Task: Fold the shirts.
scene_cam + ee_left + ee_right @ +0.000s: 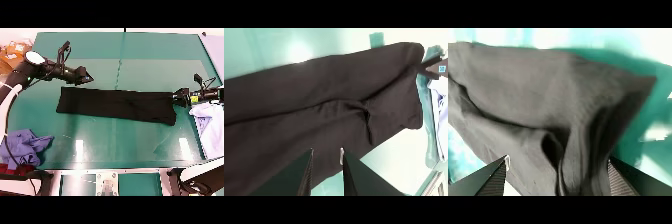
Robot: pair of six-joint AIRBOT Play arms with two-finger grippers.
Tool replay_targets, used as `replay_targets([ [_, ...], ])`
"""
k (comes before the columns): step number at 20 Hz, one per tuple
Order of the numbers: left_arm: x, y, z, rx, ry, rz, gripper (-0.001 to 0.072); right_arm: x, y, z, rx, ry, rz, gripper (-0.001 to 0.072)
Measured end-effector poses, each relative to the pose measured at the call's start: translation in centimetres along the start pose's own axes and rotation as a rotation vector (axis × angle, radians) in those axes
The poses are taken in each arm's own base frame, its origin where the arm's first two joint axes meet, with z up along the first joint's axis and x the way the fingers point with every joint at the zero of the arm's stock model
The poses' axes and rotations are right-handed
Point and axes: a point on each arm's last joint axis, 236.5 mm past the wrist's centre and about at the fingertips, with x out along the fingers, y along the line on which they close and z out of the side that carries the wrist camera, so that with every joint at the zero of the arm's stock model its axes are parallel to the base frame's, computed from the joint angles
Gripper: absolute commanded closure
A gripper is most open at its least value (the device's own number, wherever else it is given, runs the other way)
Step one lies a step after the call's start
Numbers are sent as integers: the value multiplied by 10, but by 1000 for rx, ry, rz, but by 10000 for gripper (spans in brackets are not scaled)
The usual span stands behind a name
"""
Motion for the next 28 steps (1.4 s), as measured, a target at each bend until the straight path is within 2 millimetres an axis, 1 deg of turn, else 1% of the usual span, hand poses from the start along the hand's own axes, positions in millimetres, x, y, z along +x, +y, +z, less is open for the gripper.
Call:
replay_targets([
  [4, 3, -2, 2, 9, -13, 3, 474, 0, -4, -5, 0, 21, -15, -3],
  [6, 4, -3, 3, 10, -16, 4, 474, 4, -10, -11, 10, 34, -31, -3],
  [10, 4, -3, 5, 12, -23, 5, 474, 18, -14, -16, 20, 54, -43, 4],
  [12, 4, -2, 5, 11, -25, 6, 475, 28, -13, -18, 8, 72, -55, 29],
  [13, 5, -3, 5, 12, -24, 6, 476, 33, -11, -19, -1, 83, -62, 279],
  [14, 5, -3, 4, 12, -22, 5, 598, 39, -14, -19, -14, 93, -87, 596],
  [15, 8, -4, 2, 13, -15, 4, 685, 44, -13, -20, -11, 105, -90, 602],
  [16, 12, -6, -1, 21, -5, 1, 685, 47, -9, -21, -24, 120, -99, 690],
  [18, 23, -13, -8, 40, 20, -8, 686, 47, -2, -13, -47, 111, -106, 696],
  [19, 31, -15, -13, 50, 35, -10, 686, 43, 6, -9, -64, 107, -99, 696],
  [21, 53, -24, -24, 68, 60, -16, 686, 31, 31, -1, -92, 96, -81, 696],
  [23, 84, -28, -38, 82, 85, -12, 686, 12, 60, 5, -130, 71, -81, 696],
  [26, 144, -31, -61, 70, 98, 7, 686, -17, 117, 0, -178, 59, -82, 695],
  [28, 179, -32, -73, 27, 94, 6, 686, -32, 159, -10, -231, 56, -86, 695],
])
